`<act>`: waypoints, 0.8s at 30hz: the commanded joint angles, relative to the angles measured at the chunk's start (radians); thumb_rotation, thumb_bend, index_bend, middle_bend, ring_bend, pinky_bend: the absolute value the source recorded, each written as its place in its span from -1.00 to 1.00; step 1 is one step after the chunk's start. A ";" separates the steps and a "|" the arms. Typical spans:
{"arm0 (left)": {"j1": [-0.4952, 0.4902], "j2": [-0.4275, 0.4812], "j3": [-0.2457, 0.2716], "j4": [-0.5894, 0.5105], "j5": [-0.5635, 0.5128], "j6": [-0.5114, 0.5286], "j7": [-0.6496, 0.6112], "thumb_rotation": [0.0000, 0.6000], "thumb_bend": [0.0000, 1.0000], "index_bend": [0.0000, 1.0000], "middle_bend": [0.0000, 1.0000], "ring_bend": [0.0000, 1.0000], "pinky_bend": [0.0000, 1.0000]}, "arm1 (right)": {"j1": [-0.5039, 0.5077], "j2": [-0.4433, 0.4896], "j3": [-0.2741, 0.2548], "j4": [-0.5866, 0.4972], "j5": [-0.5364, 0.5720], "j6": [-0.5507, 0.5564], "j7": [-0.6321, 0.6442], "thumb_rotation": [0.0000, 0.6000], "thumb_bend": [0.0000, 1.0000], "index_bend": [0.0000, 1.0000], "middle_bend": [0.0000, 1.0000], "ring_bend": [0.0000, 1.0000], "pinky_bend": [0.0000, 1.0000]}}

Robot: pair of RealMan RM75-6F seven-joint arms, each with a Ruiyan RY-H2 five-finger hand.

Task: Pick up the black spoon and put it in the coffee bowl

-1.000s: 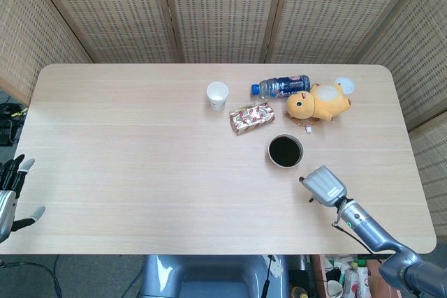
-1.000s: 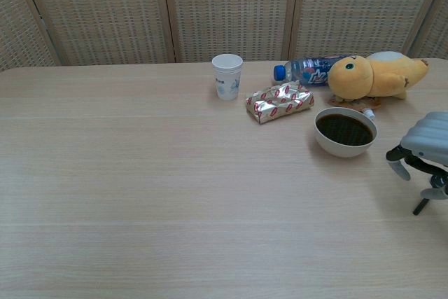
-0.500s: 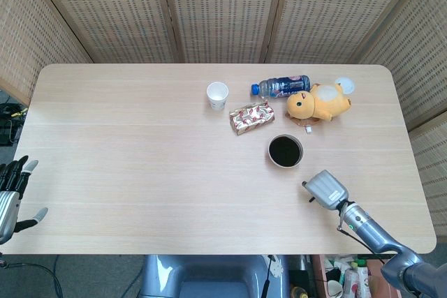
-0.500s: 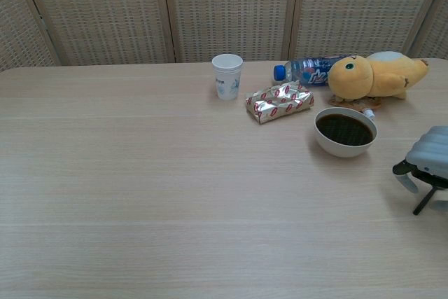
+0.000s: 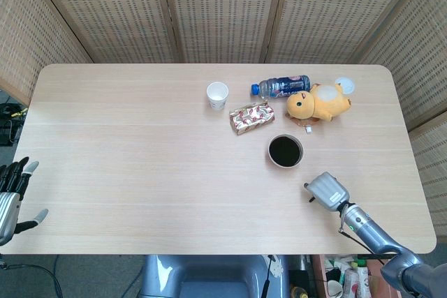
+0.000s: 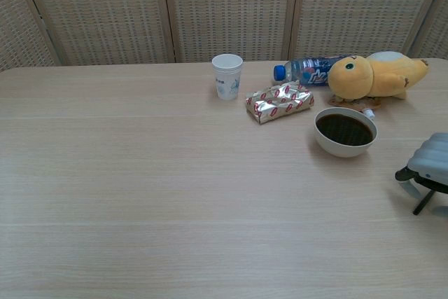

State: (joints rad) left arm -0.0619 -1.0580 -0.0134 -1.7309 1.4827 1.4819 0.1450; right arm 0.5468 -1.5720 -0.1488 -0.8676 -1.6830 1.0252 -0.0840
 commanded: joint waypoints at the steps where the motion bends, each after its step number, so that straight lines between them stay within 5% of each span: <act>1: 0.000 0.000 -0.001 0.001 -0.001 0.000 -0.001 1.00 -0.55 -1.00 -1.00 -1.00 -1.00 | 0.002 -0.003 0.002 0.002 -0.001 -0.002 -0.001 1.00 -0.21 0.15 0.79 0.84 1.00; 24: 0.005 -0.012 0.001 0.034 -0.008 -0.006 -0.032 1.00 -0.55 -1.00 -1.00 -1.00 -1.00 | 0.026 -0.018 0.018 -0.012 0.007 -0.041 -0.046 1.00 -0.21 0.17 0.79 0.84 1.00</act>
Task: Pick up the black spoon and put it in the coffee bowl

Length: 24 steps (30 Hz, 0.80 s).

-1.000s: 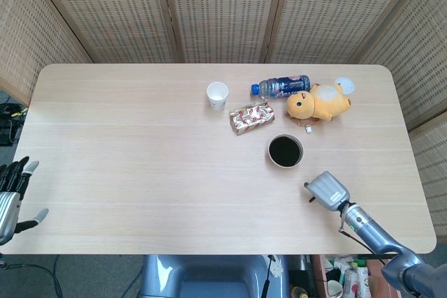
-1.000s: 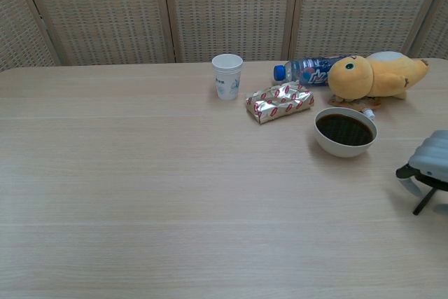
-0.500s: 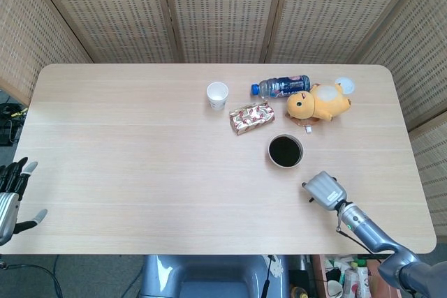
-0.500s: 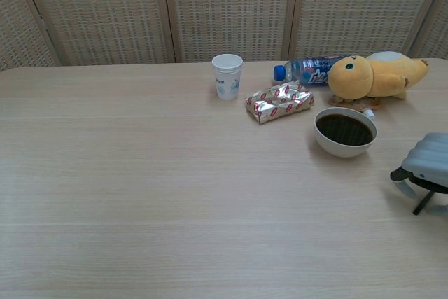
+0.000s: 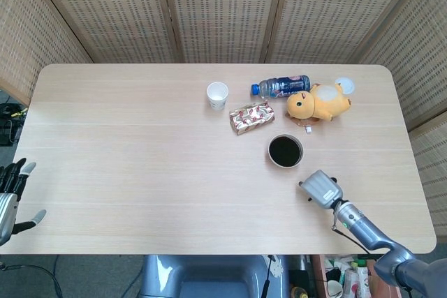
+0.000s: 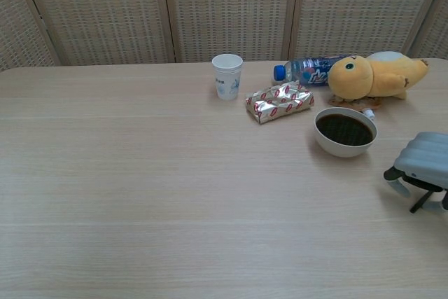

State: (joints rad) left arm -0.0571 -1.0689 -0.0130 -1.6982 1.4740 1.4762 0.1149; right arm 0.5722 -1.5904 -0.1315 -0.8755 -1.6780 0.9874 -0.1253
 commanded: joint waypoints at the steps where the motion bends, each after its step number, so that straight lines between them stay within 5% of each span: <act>1: 0.000 -0.001 0.001 0.003 0.001 -0.001 -0.003 1.00 -0.55 -1.00 -1.00 -1.00 -1.00 | 0.001 0.001 0.001 -0.008 0.002 -0.003 -0.010 1.00 -0.21 0.17 0.79 0.84 1.00; 24: 0.006 -0.013 0.004 0.047 0.000 -0.006 -0.050 1.00 -0.55 -1.00 -1.00 -1.00 -1.00 | 0.004 0.013 0.001 -0.081 0.010 -0.037 -0.155 1.00 -0.20 0.18 0.79 0.84 1.00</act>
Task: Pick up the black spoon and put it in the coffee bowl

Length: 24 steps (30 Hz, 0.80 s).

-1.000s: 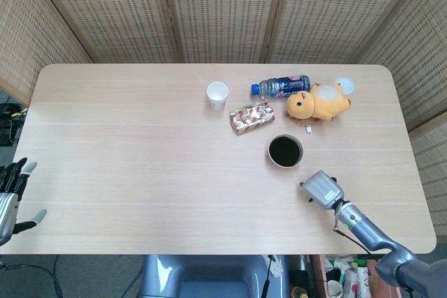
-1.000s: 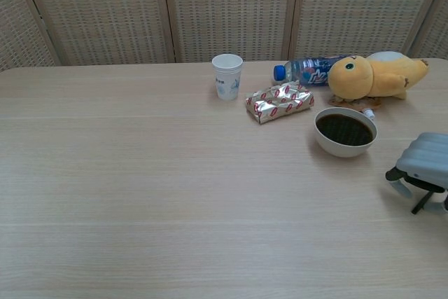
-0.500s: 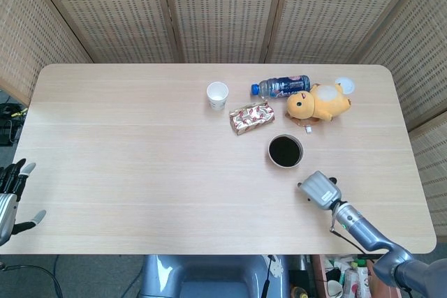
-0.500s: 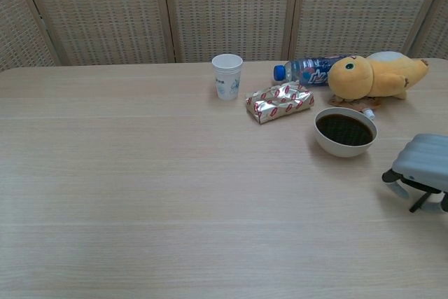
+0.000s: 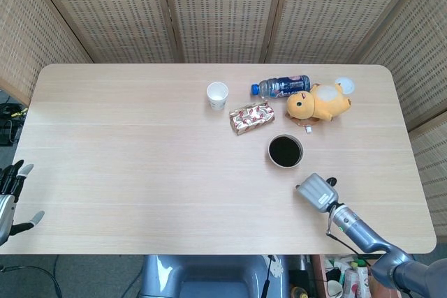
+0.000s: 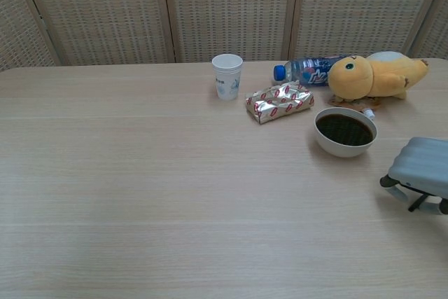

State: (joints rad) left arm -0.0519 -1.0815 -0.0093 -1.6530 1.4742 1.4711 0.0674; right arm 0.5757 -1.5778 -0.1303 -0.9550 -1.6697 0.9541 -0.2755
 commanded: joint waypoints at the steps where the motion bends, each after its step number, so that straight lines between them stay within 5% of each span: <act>1: 0.001 -0.001 0.000 0.003 -0.001 -0.001 -0.003 1.00 -0.55 -1.00 -1.00 -1.00 -1.00 | 0.000 0.000 0.000 -0.002 0.002 -0.005 -0.007 1.00 -0.20 0.18 0.79 0.84 1.00; 17: 0.001 -0.007 0.001 0.018 0.000 -0.005 -0.018 1.00 -0.55 -1.00 -1.00 -1.00 -1.00 | 0.005 -0.004 -0.003 -0.010 0.015 -0.042 -0.039 1.00 -0.20 0.20 0.80 0.84 1.00; 24: 0.003 -0.008 0.002 0.022 -0.001 -0.004 -0.023 1.00 -0.55 -1.00 -1.00 -1.00 -1.00 | 0.004 -0.001 -0.001 -0.015 0.024 -0.050 -0.031 1.00 -0.04 0.34 0.82 0.84 1.00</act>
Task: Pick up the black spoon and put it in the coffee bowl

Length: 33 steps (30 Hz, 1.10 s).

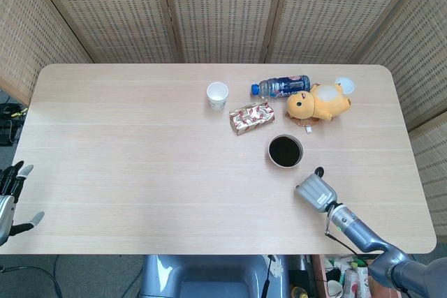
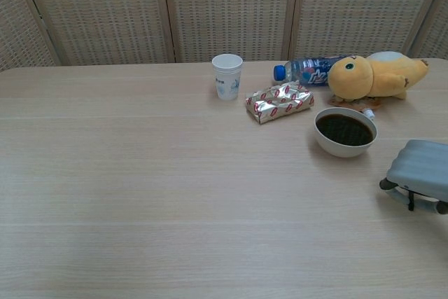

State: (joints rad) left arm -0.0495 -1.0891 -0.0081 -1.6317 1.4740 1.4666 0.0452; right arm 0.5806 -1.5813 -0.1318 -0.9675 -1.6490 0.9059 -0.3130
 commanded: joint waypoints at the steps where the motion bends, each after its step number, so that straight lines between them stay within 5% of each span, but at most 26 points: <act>1: 0.001 -0.001 0.000 0.002 0.000 0.000 -0.002 1.00 -0.55 -1.00 -1.00 -1.00 -1.00 | -0.001 0.003 0.001 -0.004 0.005 -0.001 0.011 1.00 -0.01 0.36 0.82 0.85 1.00; 24: -0.001 -0.005 -0.001 0.006 0.003 -0.002 -0.007 1.00 -0.55 -1.00 -1.00 -1.00 -1.00 | -0.019 0.056 0.034 -0.094 0.042 0.042 0.096 1.00 0.35 0.61 0.86 0.88 1.00; 33: -0.012 -0.009 -0.006 0.000 0.008 -0.010 0.000 1.00 -0.55 -1.00 -1.00 -1.00 -1.00 | 0.006 0.229 0.130 -0.389 0.132 0.045 0.217 1.00 0.40 0.62 0.87 0.88 1.00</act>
State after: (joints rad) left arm -0.0615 -1.0986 -0.0138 -1.6310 1.4822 1.4570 0.0445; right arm 0.5715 -1.4233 -0.0439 -1.2554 -1.5557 0.9557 -0.1510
